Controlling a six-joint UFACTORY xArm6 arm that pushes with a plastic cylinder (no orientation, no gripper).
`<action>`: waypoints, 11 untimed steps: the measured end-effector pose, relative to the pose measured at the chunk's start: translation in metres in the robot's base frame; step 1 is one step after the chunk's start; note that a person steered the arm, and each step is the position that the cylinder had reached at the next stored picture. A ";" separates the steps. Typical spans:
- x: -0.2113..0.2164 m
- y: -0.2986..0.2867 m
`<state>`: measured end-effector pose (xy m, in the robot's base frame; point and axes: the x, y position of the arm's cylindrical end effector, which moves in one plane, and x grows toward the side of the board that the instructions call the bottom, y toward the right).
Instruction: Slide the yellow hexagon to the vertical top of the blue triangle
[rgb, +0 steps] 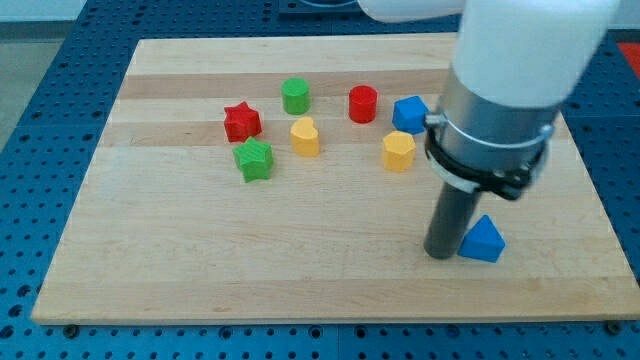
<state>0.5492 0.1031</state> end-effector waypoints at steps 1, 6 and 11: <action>-0.046 -0.029; -0.128 -0.061; -0.120 0.017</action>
